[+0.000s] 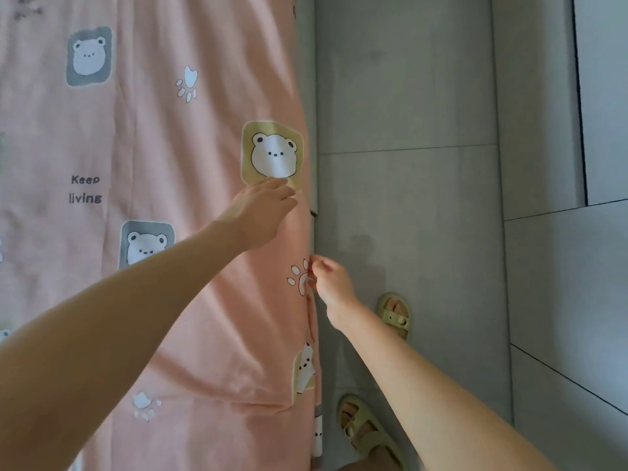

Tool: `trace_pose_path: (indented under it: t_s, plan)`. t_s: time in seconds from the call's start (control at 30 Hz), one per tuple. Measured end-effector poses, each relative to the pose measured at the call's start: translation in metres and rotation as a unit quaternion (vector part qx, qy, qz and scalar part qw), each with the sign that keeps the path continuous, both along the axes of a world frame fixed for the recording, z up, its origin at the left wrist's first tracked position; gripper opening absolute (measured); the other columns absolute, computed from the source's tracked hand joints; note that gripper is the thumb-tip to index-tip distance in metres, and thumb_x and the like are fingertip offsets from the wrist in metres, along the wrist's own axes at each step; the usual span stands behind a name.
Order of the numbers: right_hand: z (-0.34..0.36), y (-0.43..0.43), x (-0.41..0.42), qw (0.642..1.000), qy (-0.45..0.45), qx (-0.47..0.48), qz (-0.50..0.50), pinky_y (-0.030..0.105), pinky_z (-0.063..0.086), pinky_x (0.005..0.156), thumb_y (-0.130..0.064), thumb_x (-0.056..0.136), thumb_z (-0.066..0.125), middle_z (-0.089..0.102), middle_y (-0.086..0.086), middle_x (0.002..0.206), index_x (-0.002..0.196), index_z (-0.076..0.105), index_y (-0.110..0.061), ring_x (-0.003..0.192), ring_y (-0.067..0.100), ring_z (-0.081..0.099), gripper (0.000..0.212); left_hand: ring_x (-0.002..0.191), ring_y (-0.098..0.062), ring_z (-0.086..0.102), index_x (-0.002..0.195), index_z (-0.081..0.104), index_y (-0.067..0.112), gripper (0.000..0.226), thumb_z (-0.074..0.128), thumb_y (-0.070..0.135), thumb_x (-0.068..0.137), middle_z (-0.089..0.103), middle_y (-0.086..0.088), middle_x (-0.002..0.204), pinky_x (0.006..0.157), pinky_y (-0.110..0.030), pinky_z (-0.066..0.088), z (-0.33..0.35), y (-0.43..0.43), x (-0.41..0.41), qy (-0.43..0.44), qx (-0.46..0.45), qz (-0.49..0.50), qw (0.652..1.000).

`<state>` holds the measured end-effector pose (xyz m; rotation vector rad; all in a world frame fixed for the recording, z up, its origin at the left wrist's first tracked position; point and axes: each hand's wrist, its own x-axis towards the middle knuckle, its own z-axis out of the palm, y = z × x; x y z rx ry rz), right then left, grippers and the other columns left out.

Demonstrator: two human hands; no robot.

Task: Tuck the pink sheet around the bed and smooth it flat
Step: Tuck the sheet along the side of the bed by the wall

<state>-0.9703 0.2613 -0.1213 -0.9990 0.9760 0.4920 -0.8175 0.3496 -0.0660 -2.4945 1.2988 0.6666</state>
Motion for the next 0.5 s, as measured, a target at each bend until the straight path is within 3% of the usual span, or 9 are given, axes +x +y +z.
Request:
trace_pose_path:
  t_s: [0.1, 0.23, 0.33, 0.4, 0.5]
  plan:
    - [-0.013, -0.002, 0.019, 0.999, 0.037, 0.026, 0.024, 0.010, 0.044, 0.043, -0.004, 0.096, 0.029, 0.056, 0.004, 0.049, 0.106, 0.058, 0.005, 0.046, 0.014, 0.053, 0.032, 0.137, -0.017, 0.028, 0.137, 0.044, 0.014, 0.055, 0.038, 0.000, 0.084, 0.044, 0.002, 0.141, 0.115, -0.031, 0.015, -0.012, -0.014, 0.037, 0.016, 0.026, -0.071, 0.997]
    - [-0.029, -0.007, 0.032, 0.989, 0.084, 0.123, -0.017, 0.015, 0.041, 0.037, -0.006, 0.094, 0.049, 0.060, 0.003, 0.061, 0.119, 0.054, 0.002, 0.037, 0.010, 0.055, 0.026, 0.134, -0.016, 0.036, 0.125, 0.056, 0.010, 0.045, 0.041, 0.000, 0.084, 0.050, -0.003, 0.137, 0.111, -0.028, 0.014, -0.020, -0.025, 0.068, 0.044, 0.014, -0.121, 0.992]
    - [-0.041, -0.011, 0.043, 0.982, 0.087, 0.162, -0.034, 0.014, 0.033, 0.035, -0.018, 0.092, 0.060, 0.058, -0.002, 0.053, 0.128, 0.049, -0.010, 0.034, 0.007, 0.047, 0.039, 0.128, -0.020, 0.044, 0.118, 0.062, 0.011, 0.038, 0.040, 0.007, 0.087, 0.056, -0.004, 0.130, 0.113, -0.029, 0.008, -0.022, -0.026, 0.089, 0.034, 0.019, -0.182, 0.982]
    - [-0.047, -0.012, 0.055, 0.985, 0.077, 0.156, 0.005, 0.014, 0.029, 0.036, -0.023, 0.092, 0.059, 0.055, -0.002, 0.052, 0.118, 0.059, -0.010, 0.034, 0.007, 0.043, 0.030, 0.115, -0.025, 0.054, 0.103, 0.068, 0.008, 0.044, 0.029, 0.014, 0.085, 0.065, -0.007, 0.113, 0.112, -0.035, 0.021, -0.021, -0.030, 0.098, 0.055, -0.015, -0.205, 0.977]
    - [-0.054, -0.011, 0.071, 0.993, 0.066, 0.097, 0.031, 0.017, 0.029, 0.039, -0.021, 0.091, 0.061, 0.051, 0.002, 0.054, 0.082, 0.062, -0.009, 0.033, 0.007, 0.041, 0.015, 0.096, -0.026, 0.059, 0.080, 0.069, 0.009, 0.044, 0.026, 0.021, 0.081, 0.069, -0.005, 0.089, 0.099, -0.035, 0.040, -0.022, -0.039, 0.106, 0.065, -0.031, -0.237, 0.969]
